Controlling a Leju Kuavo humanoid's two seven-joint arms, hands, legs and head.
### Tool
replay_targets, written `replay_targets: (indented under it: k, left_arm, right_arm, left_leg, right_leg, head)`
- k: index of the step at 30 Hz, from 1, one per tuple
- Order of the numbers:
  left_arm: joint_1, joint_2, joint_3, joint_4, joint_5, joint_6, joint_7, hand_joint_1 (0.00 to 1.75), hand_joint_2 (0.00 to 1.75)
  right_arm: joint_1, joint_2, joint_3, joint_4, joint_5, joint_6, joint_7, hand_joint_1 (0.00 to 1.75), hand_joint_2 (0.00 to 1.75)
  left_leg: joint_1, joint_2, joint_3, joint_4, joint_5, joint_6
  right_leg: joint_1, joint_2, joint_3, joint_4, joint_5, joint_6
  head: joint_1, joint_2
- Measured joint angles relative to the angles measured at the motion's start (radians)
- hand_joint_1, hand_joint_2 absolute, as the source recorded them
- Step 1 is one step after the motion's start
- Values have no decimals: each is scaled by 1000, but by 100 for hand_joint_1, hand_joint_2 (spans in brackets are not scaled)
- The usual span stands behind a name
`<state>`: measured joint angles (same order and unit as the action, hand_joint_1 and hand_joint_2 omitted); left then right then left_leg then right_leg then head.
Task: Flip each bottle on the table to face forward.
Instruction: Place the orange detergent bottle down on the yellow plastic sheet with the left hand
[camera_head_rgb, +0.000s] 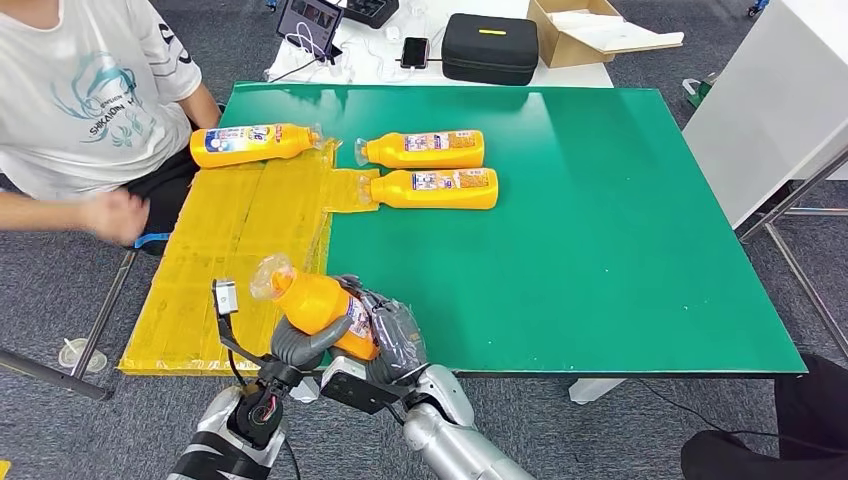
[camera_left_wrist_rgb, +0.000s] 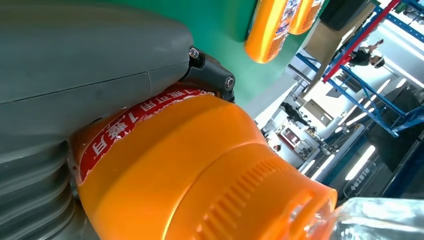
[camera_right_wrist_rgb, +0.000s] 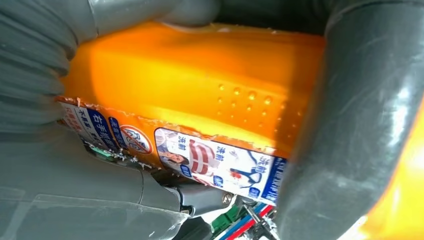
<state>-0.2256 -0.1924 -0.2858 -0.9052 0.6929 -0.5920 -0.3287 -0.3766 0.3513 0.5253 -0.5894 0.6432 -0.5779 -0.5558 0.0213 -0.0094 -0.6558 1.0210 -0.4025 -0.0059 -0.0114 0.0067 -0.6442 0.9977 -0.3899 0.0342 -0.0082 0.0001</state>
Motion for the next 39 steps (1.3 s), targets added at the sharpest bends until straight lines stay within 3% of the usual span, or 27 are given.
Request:
replay_targets:
  k: [10,24,26,30,36,39]
  left_arm:
    - [-17,-38,42,-81,-152,173,-107,175,175]
    - [-53,-58,136,-97,-234,281,-167,175,175]
    - [-63,-58,141,-97,-342,374,-230,175,175]
    - [-103,-49,143,-97,-757,752,-354,175,175]
    - [-186,-12,136,-50,-1189,1143,-365,175,175]
    - [-235,22,138,18,-1428,1255,-340,175,175]
  right_arm:
    - [24,-13,-25,-126,-54,-9,23,0,0]
    - [88,-51,-61,-327,-73,-36,22,0,0]
    - [100,-53,-62,-355,-79,-69,-5,0,0]
    - [136,-54,-67,-467,-113,-114,-69,0,0]
    - [155,-61,-64,-612,-158,-118,-85,0,0]
    - [156,-69,-54,-655,-185,-118,-89,0,0]
  left_leg:
    - [0,-1,-1,0,0,0]
    - [0,0,-1,0,0,0]
    - [0,0,-1,0,0,0]
    - [0,-1,-1,0,0,0]
    - [0,-1,-1,0,0,0]
    - [0,0,0,0,0,0]
  right_leg:
    - [0,0,0,0,0,0]
    - [0,0,0,0,0,0]
    - [0,0,0,0,0,0]
    - [0,0,0,0,0,0]
    - [0,0,0,0,1,0]
    - [0,0,1,0,1,0]
  head:
    - [0,0]
    - [0,0]
    - [0,0]
    - [0,0]
    - [0,0]
    - [0,0]
